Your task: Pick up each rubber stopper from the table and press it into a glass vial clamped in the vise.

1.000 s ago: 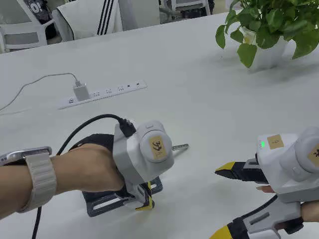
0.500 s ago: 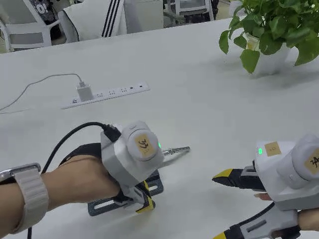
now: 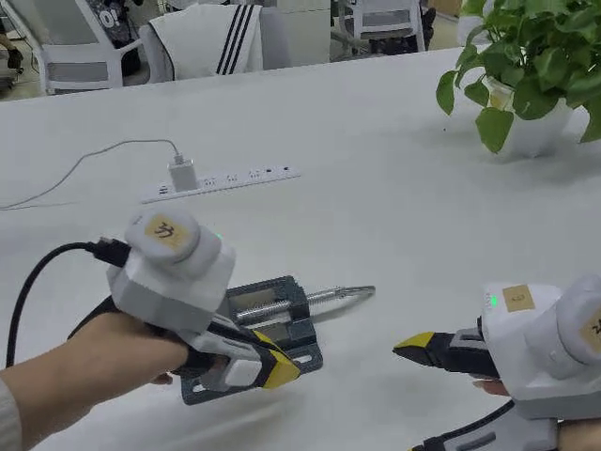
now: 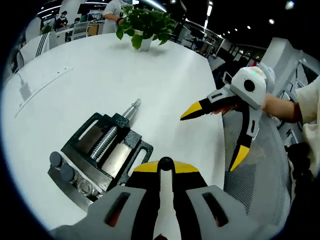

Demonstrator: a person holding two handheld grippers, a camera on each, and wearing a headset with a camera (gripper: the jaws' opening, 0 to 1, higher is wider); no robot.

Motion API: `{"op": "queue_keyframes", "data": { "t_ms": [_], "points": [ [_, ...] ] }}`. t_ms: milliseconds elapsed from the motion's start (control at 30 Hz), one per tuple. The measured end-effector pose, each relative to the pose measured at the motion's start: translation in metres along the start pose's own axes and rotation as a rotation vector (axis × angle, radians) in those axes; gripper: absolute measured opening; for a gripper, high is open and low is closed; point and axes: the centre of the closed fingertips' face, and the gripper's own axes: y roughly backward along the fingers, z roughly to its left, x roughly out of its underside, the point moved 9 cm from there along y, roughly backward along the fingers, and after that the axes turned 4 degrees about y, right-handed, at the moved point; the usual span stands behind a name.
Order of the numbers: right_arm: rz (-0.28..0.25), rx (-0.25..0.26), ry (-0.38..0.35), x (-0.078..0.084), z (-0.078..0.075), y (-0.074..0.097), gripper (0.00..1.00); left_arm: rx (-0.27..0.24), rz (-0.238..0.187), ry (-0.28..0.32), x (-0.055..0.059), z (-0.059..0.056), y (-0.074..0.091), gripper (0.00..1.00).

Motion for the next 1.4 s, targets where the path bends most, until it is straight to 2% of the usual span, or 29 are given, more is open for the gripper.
{"op": "queue_keyframes", "data": {
  "t_ms": [167, 200, 267, 367, 500, 567, 600, 667, 700, 733, 833, 933, 1067, 1133, 1167, 1200, 1233, 1267, 1400],
  "points": [
    [-0.038, 0.003, 0.028, -0.014, 0.001, -0.001, 0.79, 0.057, -0.084, 0.126, 0.001, -0.005, 0.015, 0.04],
    [-0.057, 0.003, 0.037, -0.019, 0.002, -0.001, 0.78, 0.075, -0.122, 0.161, 0.0, -0.007, 0.02, 0.04],
    [-0.088, 0.002, 0.047, -0.028, 0.003, -0.001, 0.77, 0.11, -0.157, 0.223, 0.002, -0.01, 0.026, 0.04],
    [-0.126, 0.0, 0.066, -0.039, 0.005, -0.001, 0.73, 0.158, -0.207, 0.286, 0.004, -0.015, 0.033, 0.04],
    [-0.161, -0.003, 0.106, -0.052, 0.008, -0.002, 0.65, 0.212, -0.255, 0.374, 0.008, -0.018, 0.04, 0.04],
    [-0.193, 0.0, 0.118, -0.058, 0.01, -0.003, 0.63, 0.234, -0.293, 0.421, 0.01, -0.018, 0.042, 0.04],
    [-0.211, 0.001, 0.122, -0.062, 0.012, -0.004, 0.61, 0.259, -0.297, 0.454, 0.013, -0.02, 0.044, 0.04],
    [-0.231, 0.0, 0.132, -0.066, 0.013, -0.005, 0.57, 0.268, -0.319, 0.469, 0.016, -0.02, 0.046, 0.04],
    [-0.249, 0.001, 0.145, -0.07, 0.015, -0.005, 0.54, 0.298, -0.338, 0.518, 0.018, -0.021, 0.048, 0.04],
    [-0.26, 0.003, 0.15, -0.072, 0.016, -0.006, 0.53, 0.308, -0.355, 0.539, 0.018, -0.022, 0.048, 0.04],
    [-0.288, -0.009, 0.156, -0.077, 0.018, -0.008, 0.48, 0.347, -0.379, 0.556, 0.024, -0.022, 0.051, 0.04],
    [-0.327, -0.015, 0.17, -0.083, 0.021, -0.009, 0.4, 0.399, -0.406, 0.609, 0.028, -0.026, 0.054, 0.04],
    [-0.355, -0.037, 0.174, -0.088, 0.024, -0.011, 0.33, 0.451, -0.449, 0.664, 0.031, -0.027, 0.057, 0.04],
    [-0.366, -0.054, 0.174, -0.089, 0.026, -0.012, 0.3, 0.494, -0.474, 0.707, 0.031, -0.028, 0.059, 0.04],
    [-0.368, -0.056, 0.174, -0.09, 0.027, -0.012, 0.28, 0.515, -0.475, 0.722, 0.032, -0.029, 0.06, 0.04],
    [-0.374, -0.063, 0.179, -0.091, 0.028, -0.012, 0.27, 0.541, -0.471, 0.693, 0.034, -0.029, 0.061, 0.04],
    [-0.378, -0.064, 0.181, -0.091, 0.028, -0.012, 0.26, 0.535, -0.479, 0.717, 0.034, -0.029, 0.061, 0.04],
    [-0.388, -0.07, 0.18, -0.093, 0.029, -0.011, 0.24, 0.559, -0.473, 0.735, 0.034, -0.031, 0.061, 0.04],
    [-0.417, -0.091, 0.179, -0.098, 0.032, -0.009, 0.2, 0.573, -0.465, 0.751, 0.038, -0.032, 0.061, 0.04]
  ]
}}
